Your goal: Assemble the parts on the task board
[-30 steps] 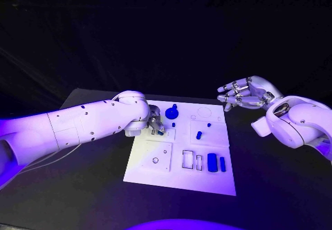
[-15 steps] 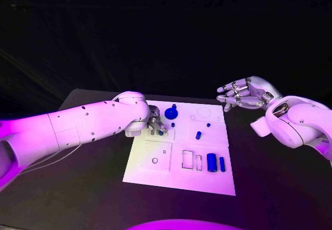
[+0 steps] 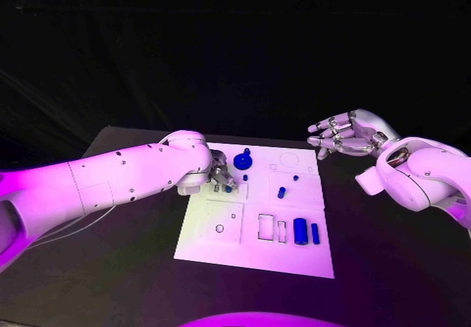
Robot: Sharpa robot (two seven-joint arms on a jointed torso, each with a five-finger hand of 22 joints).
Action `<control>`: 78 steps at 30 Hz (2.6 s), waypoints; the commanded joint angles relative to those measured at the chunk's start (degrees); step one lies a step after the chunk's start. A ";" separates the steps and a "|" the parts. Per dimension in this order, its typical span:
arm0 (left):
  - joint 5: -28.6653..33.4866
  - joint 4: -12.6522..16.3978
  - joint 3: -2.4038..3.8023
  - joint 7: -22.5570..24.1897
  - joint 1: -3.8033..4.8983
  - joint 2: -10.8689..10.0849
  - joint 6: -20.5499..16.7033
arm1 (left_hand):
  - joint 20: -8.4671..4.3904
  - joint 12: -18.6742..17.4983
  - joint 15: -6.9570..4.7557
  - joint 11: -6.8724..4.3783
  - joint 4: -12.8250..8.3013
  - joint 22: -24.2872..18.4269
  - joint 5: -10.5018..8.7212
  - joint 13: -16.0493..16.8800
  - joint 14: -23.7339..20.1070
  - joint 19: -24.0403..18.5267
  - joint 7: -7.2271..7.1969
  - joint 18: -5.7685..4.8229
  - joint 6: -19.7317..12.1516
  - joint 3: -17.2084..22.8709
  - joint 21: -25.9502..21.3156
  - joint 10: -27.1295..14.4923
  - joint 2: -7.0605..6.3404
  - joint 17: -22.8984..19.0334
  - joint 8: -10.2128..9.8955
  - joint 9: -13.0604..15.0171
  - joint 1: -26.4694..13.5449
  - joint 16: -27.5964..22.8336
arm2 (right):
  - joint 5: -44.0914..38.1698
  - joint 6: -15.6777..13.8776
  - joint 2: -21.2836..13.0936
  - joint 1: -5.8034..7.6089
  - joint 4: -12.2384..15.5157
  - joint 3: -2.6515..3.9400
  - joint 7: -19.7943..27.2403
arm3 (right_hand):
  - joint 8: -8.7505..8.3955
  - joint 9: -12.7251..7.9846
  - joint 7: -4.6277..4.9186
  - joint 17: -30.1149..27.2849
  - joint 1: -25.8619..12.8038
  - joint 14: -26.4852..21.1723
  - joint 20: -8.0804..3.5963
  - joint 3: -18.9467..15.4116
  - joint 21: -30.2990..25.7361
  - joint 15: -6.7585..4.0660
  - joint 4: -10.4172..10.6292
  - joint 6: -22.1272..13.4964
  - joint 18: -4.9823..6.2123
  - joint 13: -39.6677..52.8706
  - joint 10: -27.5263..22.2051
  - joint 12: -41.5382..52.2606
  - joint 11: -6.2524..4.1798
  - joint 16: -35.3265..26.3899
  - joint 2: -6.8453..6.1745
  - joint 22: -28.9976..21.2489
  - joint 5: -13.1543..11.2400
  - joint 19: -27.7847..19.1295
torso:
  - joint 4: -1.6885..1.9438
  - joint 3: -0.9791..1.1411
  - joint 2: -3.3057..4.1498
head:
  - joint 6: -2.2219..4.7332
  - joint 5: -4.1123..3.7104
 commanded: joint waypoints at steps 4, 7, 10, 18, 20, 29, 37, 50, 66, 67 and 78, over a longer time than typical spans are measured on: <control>0.52 0.32 -0.15 0.27 -0.38 -0.17 0.35 | -0.49 0.20 -0.43 -0.20 1.61 -0.29 -0.19 -0.12 3.20 0.53 0.17 -0.83 -0.14 -4.34 -0.22 -0.08 -0.70 4.03 0.15 -0.28 -0.36 -0.24 | -0.47 0.74 -0.03 -0.06 -0.05 0.01 -0.12 | -0.38 -0.11 0.36 -0.08 -0.62 -0.04 0.30 -0.53 -0.35 0.31 -0.02 -0.23 0.71 -0.09 -0.52 -0.34 0.15 -0.46 0.03 -0.15 0.21 -0.05 | 0.04 0.00 -0.02 | 0.05 -0.07; 0.47 0.69 -0.08 0.26 -0.38 -0.56 0.25 | -0.53 0.29 -0.41 -0.19 2.75 -0.28 -0.19 -0.11 3.20 0.56 0.19 -0.83 -0.06 -7.25 -0.25 -0.08 -0.84 4.05 0.15 -0.47 0.06 -0.25 | -0.47 0.81 -0.04 -0.08 -0.09 0.01 -0.14 | -0.40 -0.12 0.37 -0.09 -0.65 -0.07 0.32 -0.57 -0.39 0.32 -0.01 -0.26 0.71 -0.10 -0.55 -0.34 0.16 -0.50 0.02 -0.21 0.20 -0.06 | 0.02 0.01 0.00 | 0.04 -0.07; 0.31 1.13 -0.02 0.26 -0.37 -0.95 0.13 | -0.54 0.31 -0.41 -0.20 3.25 -0.27 -0.15 -0.12 3.20 0.57 0.18 -0.83 -0.04 -8.47 -0.27 -0.09 -0.71 4.05 0.14 -0.57 0.50 -0.26 | -0.46 0.89 -0.02 -0.11 -0.17 0.01 -0.17 | -0.41 -0.14 0.38 -0.09 -0.72 -0.10 0.34 -0.62 -0.45 0.34 0.01 -0.30 0.71 -0.13 -0.59 -0.34 0.19 -0.55 0.02 -0.28 0.20 -0.07 | 0.01 0.01 -0.05 | 0.14 -0.01; 0.17 2.65 0.61 0.30 -0.10 -2.23 -0.57 | -0.57 0.40 -0.44 -0.24 5.22 -0.32 -0.13 -0.16 3.22 0.57 0.12 -0.81 0.05 -12.58 -0.36 -0.10 -0.27 4.09 0.21 -0.81 1.43 -0.26 | -0.36 0.98 0.07 -0.21 -0.50 0.00 -0.16 | -0.44 -0.18 0.43 -0.10 -0.96 -0.15 0.41 -0.80 -0.61 0.41 0.13 -0.39 0.71 -0.19 -0.67 -0.30 0.24 -0.70 0.06 -0.49 0.20 -0.09 | -0.02 -0.01 -0.04 | 0.39 0.12; 0.16 2.95 0.86 0.33 0.03 -2.43 -0.62 | -0.57 0.40 -0.44 -0.24 5.22 -0.32 -0.13 -0.16 3.22 0.57 0.12 -0.81 0.05 -12.58 -0.36 -0.10 -0.27 4.09 0.21 -0.81 1.43 -0.26 | -0.35 1.00 0.12 -0.30 -0.63 0.00 -0.14 | -0.44 -0.18 0.43 -0.10 -1.01 -0.16 0.43 -0.84 -0.64 0.42 0.15 -0.41 0.72 -0.20 -0.68 -0.29 0.25 -0.72 0.07 -0.53 0.21 -0.09 | -0.01 -0.02 -0.07 | 0.48 0.13; -0.30 4.70 2.28 0.47 0.84 -3.58 -1.02 | -0.59 0.24 -0.45 -0.23 5.82 -0.38 -0.11 -0.43 3.21 0.55 0.13 -0.79 -0.03 -14.21 -0.42 -0.25 -0.10 4.07 0.17 -0.95 1.89 -0.30 | -0.34 0.95 0.27 -0.68 -0.97 -0.01 -0.03 | -0.43 -0.21 0.48 -0.10 -1.31 -0.19 0.49 -1.07 -0.79 0.47 0.28 -0.44 0.72 -0.25 -0.75 -0.23 0.30 -0.85 0.08 -0.74 0.30 -0.07 | -0.05 -0.07 0.03 | 0.82 0.18; 1.96 4.77 3.30 0.58 4.68 -5.39 1.92 | -0.29 -2.39 0.02 0.40 6.04 -1.37 0.08 -3.68 3.18 0.15 0.91 -0.61 -1.80 -17.97 -1.04 -2.44 -0.31 4.00 -1.45 -2.08 3.62 -0.39 | -0.35 0.85 0.28 -0.74 -1.40 -0.01 -0.03 | -0.43 -0.22 0.49 -0.10 -1.44 -0.20 0.52 -1.17 -0.85 0.49 0.34 -0.45 0.72 -0.27 -0.78 -0.19 0.31 -0.90 0.08 -0.83 0.32 -0.07 | -0.07 0.05 0.05 | 1.02 0.22; 1.46 -4.16 2.80 1.13 7.70 -2.71 2.33 | 0.96 -6.23 1.40 2.07 6.11 -2.71 0.09 -8.66 3.14 -0.47 2.84 -0.33 -4.05 -21.57 -1.96 -5.69 1.12 3.95 -6.43 -6.91 5.76 -0.46 | -0.50 0.70 0.36 -0.74 -1.39 -0.01 0.04 | -0.42 -0.22 0.49 -0.09 -1.50 -0.20 0.53 -1.23 -0.88 0.50 0.36 -0.45 0.73 -0.28 -0.79 -0.17 0.32 -0.93 0.08 -0.88 0.33 -0.06 | 0.04 -0.12 0.11 | 1.18 0.21; 0.90 -12.73 1.50 1.50 6.07 1.76 3.93 | 1.09 -5.86 1.50 2.16 6.11 -2.36 0.09 -8.36 3.15 -0.34 2.93 -0.39 -3.69 -22.09 -1.78 -5.42 1.11 3.99 -6.91 -7.71 6.20 -0.43 | -0.62 0.66 0.41 -0.79 -1.14 -0.01 0.20 | -0.40 -0.23 0.48 -0.09 -1.46 -0.18 0.54 -1.23 -0.92 0.49 0.34 -0.44 0.74 -0.29 -0.80 -0.14 0.30 -0.96 0.14 -0.95 0.39 -0.03 | -0.09 -0.04 0.11 | 0.80 0.30; 1.03 -13.09 1.48 1.55 5.89 1.97 3.86 | 1.10 -5.91 1.50 2.17 6.12 -2.36 0.08 -8.44 3.15 -0.34 2.93 -0.39 -3.65 -22.19 -1.78 -5.45 1.09 3.98 -6.96 -7.80 6.20 -0.44 | -0.63 0.66 0.39 -0.79 -1.11 -0.01 0.20 | -0.40 -0.23 0.48 -0.09 -1.46 -0.18 0.54 -1.23 -0.92 0.49 0.34 -0.44 0.74 -0.29 -0.80 -0.14 0.30 -0.96 0.14 -0.95 0.39 -0.03 | -0.09 -0.05 0.11 | 0.78 0.29; 1.98 -16.11 1.42 1.89 4.47 3.77 3.90 | 1.13 -5.85 1.53 2.19 6.20 -2.30 0.08 -8.44 3.15 -0.31 2.97 -0.40 -3.51 -22.49 -1.75 -5.42 1.20 3.97 -7.15 -8.12 6.08 -0.45 | -0.65 0.64 0.27 -0.79 -0.91 -0.01 0.18 | -0.40 -0.23 0.48 -0.09 -1.46 -0.18 0.54 -1.23 -0.92 0.49 0.34 -0.44 0.74 -0.29 -0.80 -0.14 0.30 -0.96 0.14 -0.95 0.39 -0.03 | -0.29 -0.03 0.23 | 0.53 -0.05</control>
